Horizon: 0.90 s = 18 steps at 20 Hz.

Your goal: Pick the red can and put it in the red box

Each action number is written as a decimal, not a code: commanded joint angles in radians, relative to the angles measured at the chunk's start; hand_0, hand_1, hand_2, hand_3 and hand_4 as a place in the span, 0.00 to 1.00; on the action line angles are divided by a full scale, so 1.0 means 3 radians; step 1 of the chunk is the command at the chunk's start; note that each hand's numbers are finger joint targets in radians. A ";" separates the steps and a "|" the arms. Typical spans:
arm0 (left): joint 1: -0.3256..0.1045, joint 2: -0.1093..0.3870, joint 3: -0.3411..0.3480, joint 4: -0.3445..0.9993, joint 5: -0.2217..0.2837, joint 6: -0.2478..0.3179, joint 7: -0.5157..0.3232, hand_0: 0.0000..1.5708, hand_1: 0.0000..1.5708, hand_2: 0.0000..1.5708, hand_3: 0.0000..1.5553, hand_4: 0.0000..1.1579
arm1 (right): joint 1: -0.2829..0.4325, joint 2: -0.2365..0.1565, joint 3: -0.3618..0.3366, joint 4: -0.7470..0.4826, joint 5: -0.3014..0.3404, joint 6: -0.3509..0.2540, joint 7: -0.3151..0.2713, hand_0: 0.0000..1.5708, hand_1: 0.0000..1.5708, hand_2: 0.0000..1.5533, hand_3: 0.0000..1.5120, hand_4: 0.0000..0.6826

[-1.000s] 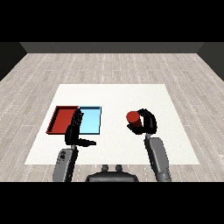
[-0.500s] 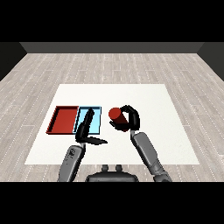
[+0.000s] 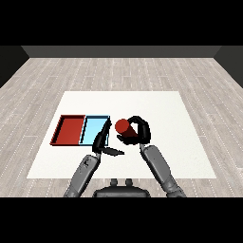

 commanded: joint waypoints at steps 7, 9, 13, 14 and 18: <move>-0.0227 -0.0001 -0.0155 0.0365 0.0182 0.0169 -0.0008 0.00 0.00 0.00 0.00 0.00 | 0.0077 0.0005 0.0076 -0.0099 0.0008 0.0028 -0.0101 0.93 0.93 0.93 0.92 0.96; -0.0108 -0.0001 -0.0022 0.0570 0.0201 -0.0041 -0.0277 0.00 0.00 0.00 0.00 0.00 | 0.0060 0.0005 0.0049 -0.0084 -0.0024 0.0057 -0.0131 0.93 0.93 0.92 0.92 0.96; -0.0362 -0.0001 -0.0194 0.0731 0.0423 0.0227 -0.0258 0.00 0.00 0.00 0.00 0.00 | 0.0070 -0.0050 -0.0081 -0.0032 -0.0083 0.0238 -0.0202 0.93 0.93 0.92 0.92 0.97; -0.0303 -0.0001 -0.0308 0.0545 0.0340 0.0282 -0.0125 0.00 0.00 0.00 0.00 0.00 | -0.0035 0.0004 0.0308 0.0004 -0.0024 -0.0079 -0.0087 0.94 0.94 0.92 0.92 0.97; -0.0491 -0.0001 -0.0577 0.0534 0.0506 0.0626 -0.0031 0.00 0.00 0.00 0.00 0.00 | 0.0063 0.0005 0.0278 -0.0244 -0.0015 -0.0056 -0.0027 0.93 0.93 0.93 0.92 0.98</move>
